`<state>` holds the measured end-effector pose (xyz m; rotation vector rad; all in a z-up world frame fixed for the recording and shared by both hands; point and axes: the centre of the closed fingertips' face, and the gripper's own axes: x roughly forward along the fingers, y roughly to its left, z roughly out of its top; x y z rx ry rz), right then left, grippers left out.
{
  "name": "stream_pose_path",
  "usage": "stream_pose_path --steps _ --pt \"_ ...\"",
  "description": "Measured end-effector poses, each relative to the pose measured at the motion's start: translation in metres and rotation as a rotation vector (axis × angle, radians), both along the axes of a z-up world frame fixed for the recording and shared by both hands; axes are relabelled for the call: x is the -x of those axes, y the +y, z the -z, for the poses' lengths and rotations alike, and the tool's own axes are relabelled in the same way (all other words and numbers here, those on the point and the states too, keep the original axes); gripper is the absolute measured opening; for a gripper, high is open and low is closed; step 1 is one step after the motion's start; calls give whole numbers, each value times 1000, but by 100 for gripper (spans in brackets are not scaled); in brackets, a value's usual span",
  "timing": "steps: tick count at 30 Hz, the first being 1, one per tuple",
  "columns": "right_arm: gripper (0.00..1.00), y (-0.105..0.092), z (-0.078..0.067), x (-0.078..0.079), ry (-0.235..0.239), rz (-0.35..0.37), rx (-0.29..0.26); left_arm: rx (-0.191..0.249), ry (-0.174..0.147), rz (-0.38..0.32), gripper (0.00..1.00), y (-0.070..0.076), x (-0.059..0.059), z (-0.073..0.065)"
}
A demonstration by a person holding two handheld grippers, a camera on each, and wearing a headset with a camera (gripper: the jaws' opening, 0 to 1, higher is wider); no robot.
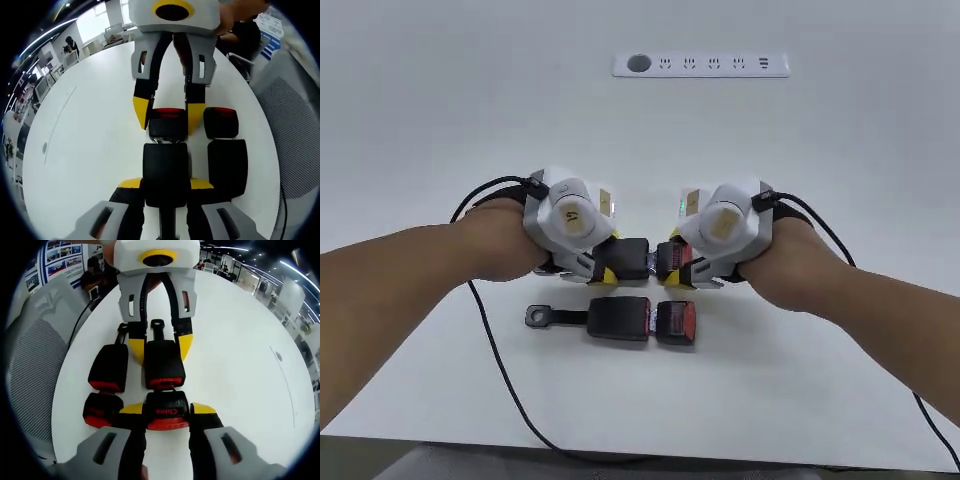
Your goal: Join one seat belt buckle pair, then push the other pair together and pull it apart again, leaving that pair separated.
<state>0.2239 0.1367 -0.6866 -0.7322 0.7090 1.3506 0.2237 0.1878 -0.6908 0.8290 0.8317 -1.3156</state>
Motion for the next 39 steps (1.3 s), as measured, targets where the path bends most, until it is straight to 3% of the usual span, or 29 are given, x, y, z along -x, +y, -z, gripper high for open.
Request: stream_pose_path --steps 20,39 --pt "31 -2 1 -1 -10 -6 10 -24 14 -3 32 -3 1 0" --pt "33 -27 0 0 -16 23 11 -27 16 4 32 -5 1 -2"
